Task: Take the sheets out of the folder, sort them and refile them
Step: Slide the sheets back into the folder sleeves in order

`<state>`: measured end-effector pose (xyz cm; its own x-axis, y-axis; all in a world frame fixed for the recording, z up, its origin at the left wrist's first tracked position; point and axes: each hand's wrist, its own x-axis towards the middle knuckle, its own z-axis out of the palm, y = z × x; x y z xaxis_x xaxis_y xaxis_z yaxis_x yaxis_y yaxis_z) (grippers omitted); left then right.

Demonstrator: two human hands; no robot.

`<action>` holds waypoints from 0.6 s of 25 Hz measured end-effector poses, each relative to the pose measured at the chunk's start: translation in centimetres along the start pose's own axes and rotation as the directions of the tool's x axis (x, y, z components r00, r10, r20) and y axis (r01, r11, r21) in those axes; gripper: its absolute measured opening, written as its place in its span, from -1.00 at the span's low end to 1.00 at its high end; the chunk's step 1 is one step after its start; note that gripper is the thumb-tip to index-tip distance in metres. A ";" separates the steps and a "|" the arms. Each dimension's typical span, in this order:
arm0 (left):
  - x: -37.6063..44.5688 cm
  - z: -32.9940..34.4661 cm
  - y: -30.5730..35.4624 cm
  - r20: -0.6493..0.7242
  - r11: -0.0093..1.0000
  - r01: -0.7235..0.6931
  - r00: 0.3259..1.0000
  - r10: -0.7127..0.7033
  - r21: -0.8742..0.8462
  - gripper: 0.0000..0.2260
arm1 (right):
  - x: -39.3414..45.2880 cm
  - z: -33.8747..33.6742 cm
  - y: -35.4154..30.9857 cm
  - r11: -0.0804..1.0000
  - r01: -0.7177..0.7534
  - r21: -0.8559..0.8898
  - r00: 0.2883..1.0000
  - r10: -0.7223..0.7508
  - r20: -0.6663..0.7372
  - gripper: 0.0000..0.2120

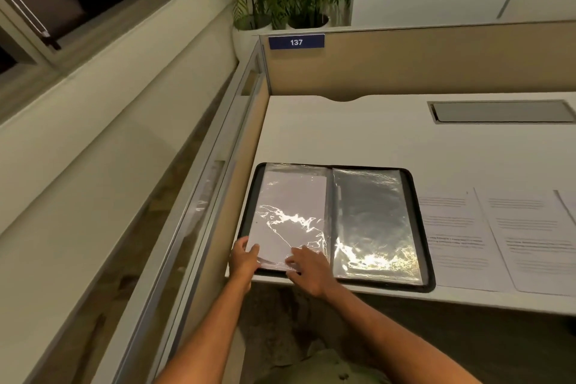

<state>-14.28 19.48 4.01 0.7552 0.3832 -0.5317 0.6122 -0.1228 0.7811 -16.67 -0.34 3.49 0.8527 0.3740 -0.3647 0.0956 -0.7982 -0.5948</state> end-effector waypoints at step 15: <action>-1.0 5.0 -0.4 0.321 0.473 -0.495 0.857 0.403 0.729 -0.60 | -0.7 -3.1 2.3 0.928 -0.078 0.364 0.987 0.123 -0.104 -0.68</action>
<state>-14.12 14.54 2.63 0.9693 -0.0147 -0.2455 0.0860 -0.9149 0.3943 -15.44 -3.87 4.58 0.9066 0.2215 -0.3591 -0.1644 -0.5984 -0.7842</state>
